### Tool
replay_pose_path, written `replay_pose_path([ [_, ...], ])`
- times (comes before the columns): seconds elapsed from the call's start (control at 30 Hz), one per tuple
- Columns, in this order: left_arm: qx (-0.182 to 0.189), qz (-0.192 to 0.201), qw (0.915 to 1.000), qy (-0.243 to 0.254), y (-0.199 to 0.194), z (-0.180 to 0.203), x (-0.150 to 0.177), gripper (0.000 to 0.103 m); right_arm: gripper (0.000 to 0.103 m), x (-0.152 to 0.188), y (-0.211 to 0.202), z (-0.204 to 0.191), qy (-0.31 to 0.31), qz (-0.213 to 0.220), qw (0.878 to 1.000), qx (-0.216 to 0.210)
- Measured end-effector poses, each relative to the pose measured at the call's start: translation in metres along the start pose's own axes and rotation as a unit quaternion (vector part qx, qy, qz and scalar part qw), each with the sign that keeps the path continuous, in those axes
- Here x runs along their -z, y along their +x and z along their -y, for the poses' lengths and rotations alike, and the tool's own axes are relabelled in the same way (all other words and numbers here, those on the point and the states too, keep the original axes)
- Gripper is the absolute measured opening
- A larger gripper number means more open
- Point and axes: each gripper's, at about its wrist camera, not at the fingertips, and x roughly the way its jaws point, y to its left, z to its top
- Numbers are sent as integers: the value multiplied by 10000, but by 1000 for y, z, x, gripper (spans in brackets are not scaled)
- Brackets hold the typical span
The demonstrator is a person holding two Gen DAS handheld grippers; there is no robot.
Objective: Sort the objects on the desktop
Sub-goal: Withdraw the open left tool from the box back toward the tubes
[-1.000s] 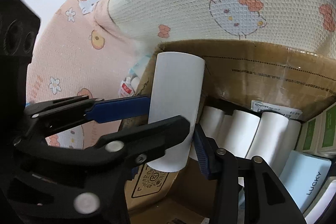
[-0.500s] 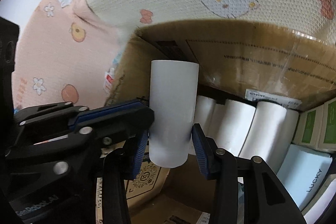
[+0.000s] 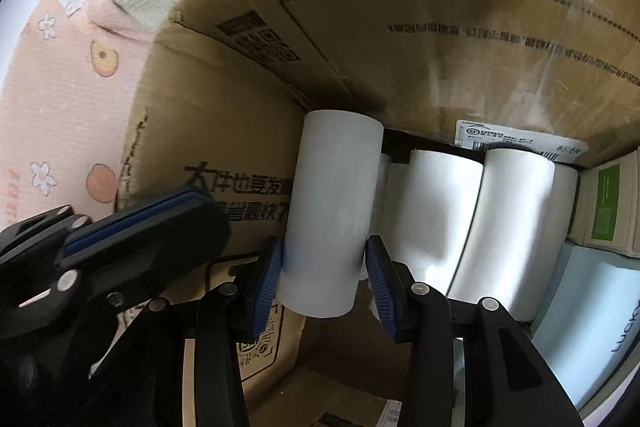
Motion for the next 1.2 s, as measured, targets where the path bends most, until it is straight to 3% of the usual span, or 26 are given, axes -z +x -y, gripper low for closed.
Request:
replay_pose_path([
  [0.17, -92, 13, 9999, 67, -3, 2, -1, 2, 41, 1, 2, -2, 178, -55, 9997, 134],
  [0.27, -423, 192, 9985, 290, -10, 10, 0, 6, 41, 5, -7, -6, 39, 51, 9998, 194],
  [0.33, -610, 329, 9963, 500, -16, 19, 0, 12, 41, 8, -15, -8, -44, 103, 9996, 260],
  [0.4, -625, 362, 9952, 655, -20, 27, 0, 31, 41, 13, -24, -8, -115, 144, 9993, 337],
  [0.47, -600, 292, 9952, 710, -19, 34, -1, 41, 41, 20, -35, -6, -195, 233, 9984, 482],
  [0.53, -548, 235, 9954, 756, -16, 41, -1, 41, 41, 28, -47, -2, -258, 335, 9971, 635],
  [0.8, -293, -640, 9963, 497, 27, 55, 2, 41, 41, 69, -84, 17, -581, 559, 9908, 1085],
  [0.97, -511, -1083, 9915, 503, 56, 65, 4, 41, 41, 84, -99, 28, -863, 604, 9841, 1429],
  [1.2, -768, -1759, 9812, 177, 96, 60, 5, 32, 41, 99, -97, 17, -1214, 681, 9732, 1832],
])
